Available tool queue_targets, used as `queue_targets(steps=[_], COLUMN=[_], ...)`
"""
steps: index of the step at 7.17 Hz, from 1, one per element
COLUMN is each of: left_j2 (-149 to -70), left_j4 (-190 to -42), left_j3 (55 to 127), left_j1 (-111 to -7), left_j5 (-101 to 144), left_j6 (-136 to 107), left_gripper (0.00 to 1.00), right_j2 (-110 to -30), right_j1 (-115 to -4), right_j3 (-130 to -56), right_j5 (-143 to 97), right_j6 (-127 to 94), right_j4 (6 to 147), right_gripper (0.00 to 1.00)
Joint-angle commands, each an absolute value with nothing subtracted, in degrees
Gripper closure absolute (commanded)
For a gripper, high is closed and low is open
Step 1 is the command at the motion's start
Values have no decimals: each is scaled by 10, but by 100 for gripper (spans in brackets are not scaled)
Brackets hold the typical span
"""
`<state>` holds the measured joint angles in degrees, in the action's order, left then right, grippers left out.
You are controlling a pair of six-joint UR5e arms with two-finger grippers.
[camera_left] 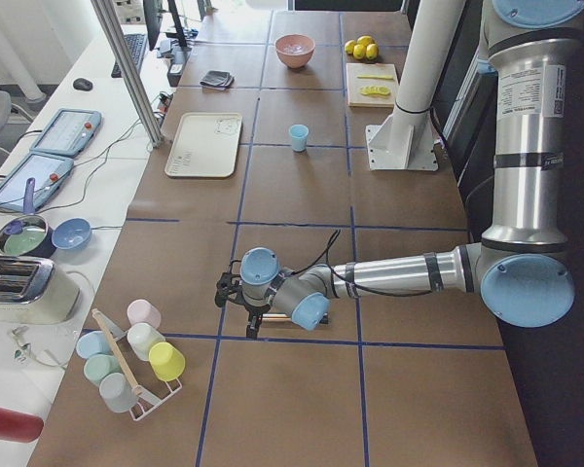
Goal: Mash ice and strawberries in cup
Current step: 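Pick up the silver metal pestle with the left gripper beside the table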
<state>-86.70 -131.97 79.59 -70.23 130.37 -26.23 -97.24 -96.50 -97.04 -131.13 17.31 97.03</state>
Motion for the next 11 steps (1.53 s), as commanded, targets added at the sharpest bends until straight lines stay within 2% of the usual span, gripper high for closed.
queue_targets(steps=[1, 5, 6, 7, 8, 10, 11], left_j2=[-863, -860, -860, -860, -860, -865, -869], left_j4=[-1334, -1336, -1335, -1335, -1335, -1332, -1333], left_j3=[793, 793, 793, 793, 794, 811, 849], left_j1=[-659, -628, -628, -628, -628, -628, -629], left_j5=[1275, 1248, 1247, 1247, 1247, 1249, 1247], left_j6=[-291, -294, -294, -294, -290, -289, -288], left_gripper=[0, 0, 45, 79, 93, 100, 100], right_j2=[-976, -977, -977, -977, -977, -977, -976], right_j1=[-965, -965, -966, -966, -966, -966, -966], right_j3=[-971, -971, -971, -971, -971, -972, -973], right_j5=[-1311, -1310, -1310, -1311, -1310, -1311, -1311], right_j6=[173, 173, 173, 173, 173, 173, 173], right_j4=[970, 970, 970, 970, 970, 970, 970], right_gripper=[1, 1, 1, 1, 1, 1, 1])
